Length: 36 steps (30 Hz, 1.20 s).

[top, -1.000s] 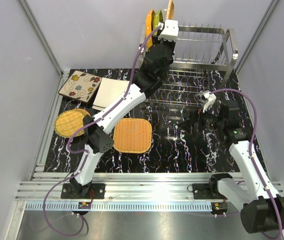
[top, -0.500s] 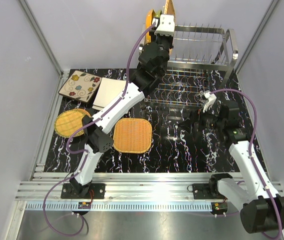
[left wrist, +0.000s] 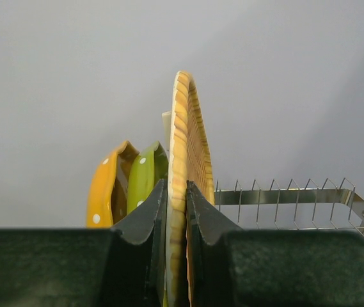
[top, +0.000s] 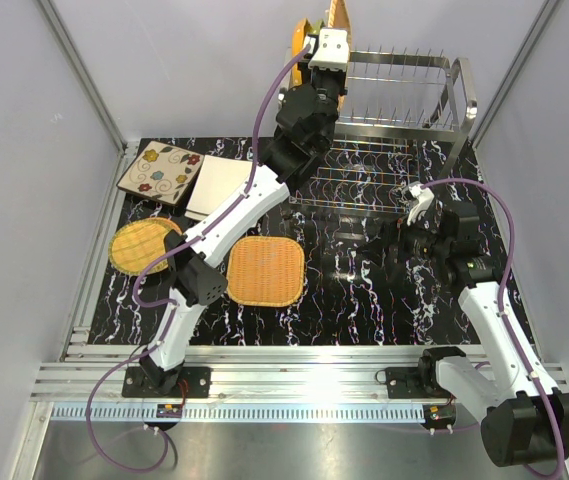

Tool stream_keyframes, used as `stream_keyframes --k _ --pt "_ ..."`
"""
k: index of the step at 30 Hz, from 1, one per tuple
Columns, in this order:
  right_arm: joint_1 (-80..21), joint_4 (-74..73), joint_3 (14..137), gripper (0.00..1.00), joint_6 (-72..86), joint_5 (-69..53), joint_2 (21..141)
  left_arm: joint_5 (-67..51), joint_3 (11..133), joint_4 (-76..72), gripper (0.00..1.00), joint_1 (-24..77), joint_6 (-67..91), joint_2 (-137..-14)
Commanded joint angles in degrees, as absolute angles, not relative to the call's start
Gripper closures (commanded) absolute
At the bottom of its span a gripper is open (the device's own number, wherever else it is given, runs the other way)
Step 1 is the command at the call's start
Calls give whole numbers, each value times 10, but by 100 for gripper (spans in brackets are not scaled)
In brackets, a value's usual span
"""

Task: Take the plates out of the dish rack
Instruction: Grab a plate with the left arm

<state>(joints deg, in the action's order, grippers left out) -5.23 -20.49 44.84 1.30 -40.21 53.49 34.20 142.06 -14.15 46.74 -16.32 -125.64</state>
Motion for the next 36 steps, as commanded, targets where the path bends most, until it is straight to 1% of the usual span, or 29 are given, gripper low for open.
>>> stream_keyframes --k 1,14,31,36 --pt "-48 -178 449 0 20 -421 526 317 1463 -248 100 471 -162 -1206" --pt "-48 -177 450 0 24 -427 524 345 1448 -258 100 471 -179 -1190" --pt "-47 -174 449 0 26 -431 524 364 1446 -250 100 470 -100 -1151" --pt "-47 -175 449 0 25 -432 522 360 1416 -237 100 471 -43 -1117"
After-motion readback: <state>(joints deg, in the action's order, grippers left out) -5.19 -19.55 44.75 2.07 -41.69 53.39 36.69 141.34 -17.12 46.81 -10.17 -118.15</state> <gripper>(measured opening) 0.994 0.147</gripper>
